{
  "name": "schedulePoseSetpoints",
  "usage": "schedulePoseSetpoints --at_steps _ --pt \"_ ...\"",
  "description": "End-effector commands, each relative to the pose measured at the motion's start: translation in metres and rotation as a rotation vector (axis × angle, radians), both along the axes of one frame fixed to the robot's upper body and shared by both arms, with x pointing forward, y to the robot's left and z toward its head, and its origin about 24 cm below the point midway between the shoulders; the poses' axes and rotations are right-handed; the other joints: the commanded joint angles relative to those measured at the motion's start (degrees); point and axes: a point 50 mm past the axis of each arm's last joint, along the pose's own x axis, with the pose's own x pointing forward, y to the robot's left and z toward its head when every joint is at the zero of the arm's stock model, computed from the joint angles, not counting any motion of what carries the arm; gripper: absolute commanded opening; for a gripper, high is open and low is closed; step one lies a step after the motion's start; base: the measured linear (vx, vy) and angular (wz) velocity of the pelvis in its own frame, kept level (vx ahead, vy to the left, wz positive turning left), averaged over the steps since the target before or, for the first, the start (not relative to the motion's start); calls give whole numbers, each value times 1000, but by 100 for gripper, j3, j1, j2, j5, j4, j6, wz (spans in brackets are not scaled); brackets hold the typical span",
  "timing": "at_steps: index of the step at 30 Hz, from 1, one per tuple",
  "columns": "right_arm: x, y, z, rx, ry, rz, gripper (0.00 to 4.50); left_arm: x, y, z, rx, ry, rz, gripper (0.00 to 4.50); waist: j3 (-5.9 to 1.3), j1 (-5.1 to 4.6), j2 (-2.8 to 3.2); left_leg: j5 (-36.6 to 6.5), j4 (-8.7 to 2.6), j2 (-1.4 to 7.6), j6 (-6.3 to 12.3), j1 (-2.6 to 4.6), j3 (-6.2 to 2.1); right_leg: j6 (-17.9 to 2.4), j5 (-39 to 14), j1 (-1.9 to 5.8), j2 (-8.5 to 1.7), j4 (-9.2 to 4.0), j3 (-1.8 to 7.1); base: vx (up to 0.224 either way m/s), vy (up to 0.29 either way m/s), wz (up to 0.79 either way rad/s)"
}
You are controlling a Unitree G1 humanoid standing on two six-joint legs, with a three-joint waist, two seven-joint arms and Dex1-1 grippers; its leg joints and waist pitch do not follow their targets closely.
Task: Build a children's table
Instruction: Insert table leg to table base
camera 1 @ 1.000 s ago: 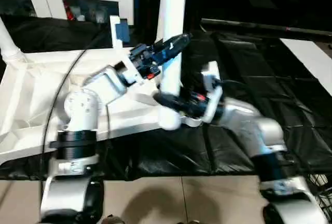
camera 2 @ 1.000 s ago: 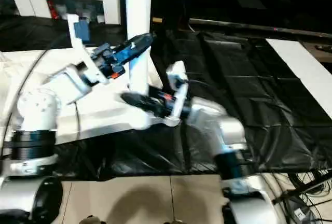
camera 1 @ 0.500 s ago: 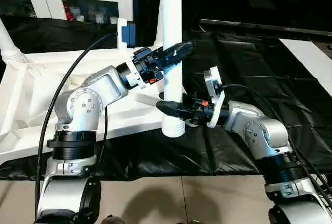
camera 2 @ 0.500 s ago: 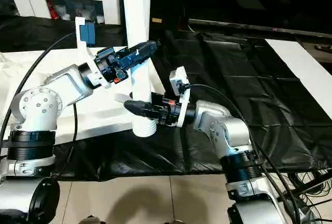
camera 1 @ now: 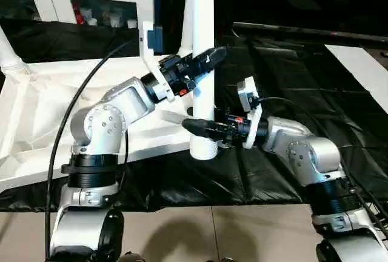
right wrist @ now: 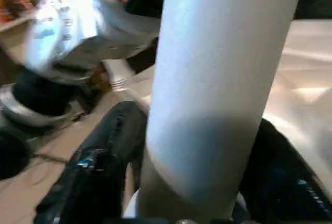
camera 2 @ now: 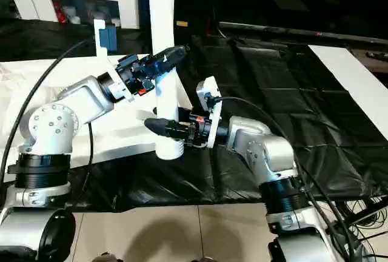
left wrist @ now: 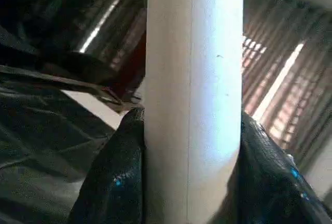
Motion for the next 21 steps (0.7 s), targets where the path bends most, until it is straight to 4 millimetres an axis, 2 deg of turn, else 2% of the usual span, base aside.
schedulePoseSetpoints --at_steps 1,6,11,12,13,17,21 --pt "-5 -1 5 -2 9 114 331 -2 0 3 5 -23 -23 183 -420 4 51 -984 -323 -113 34 26 109 -897 -1069 403 -192 -409 181 0 0 0" --pt "-1 -4 3 -34 23 120 349 -5 -2 5 -2 -42 -62 183 -412 -6 42 -1024 -322 -111 -5 16 104 -839 -1299 396 -208 -423 177 0 0 0" --pt "1 -6 -2 -55 84 145 349 -14 -6 6 -14 -69 -133 183 -416 -10 42 -969 -318 -102 -13 20 105 -949 -1144 391 -205 -398 177 0 0 0" --pt "0 -5 -2 -52 90 152 349 -15 -7 6 -14 -69 -138 183 -420 -6 17 -949 -317 -103 -6 20 109 -938 -1112 395 -203 -400 177 0 0 0" --pt "0 -5 -2 -53 102 171 349 -17 -8 5 -7 -69 -155 183 -416 -4 36 -948 -323 -100 -2 21 102 -939 -1122 393 -207 -392 176 0 0 0" --pt "2 -4 -1 -60 102 178 349 -19 -9 4 13 -73 -190 183 -407 -2 31 -1026 -324 -101 -32 26 103 -857 -1359 383 -213 -414 174 0 0 0" --pt "4 -5 0 -64 99 182 349 -20 -9 3 26 -68 -199 183 -417 -1 36 -983 -321 -102 -50 22 102 -873 -1258 387 -212 -403 178 0 0 0"
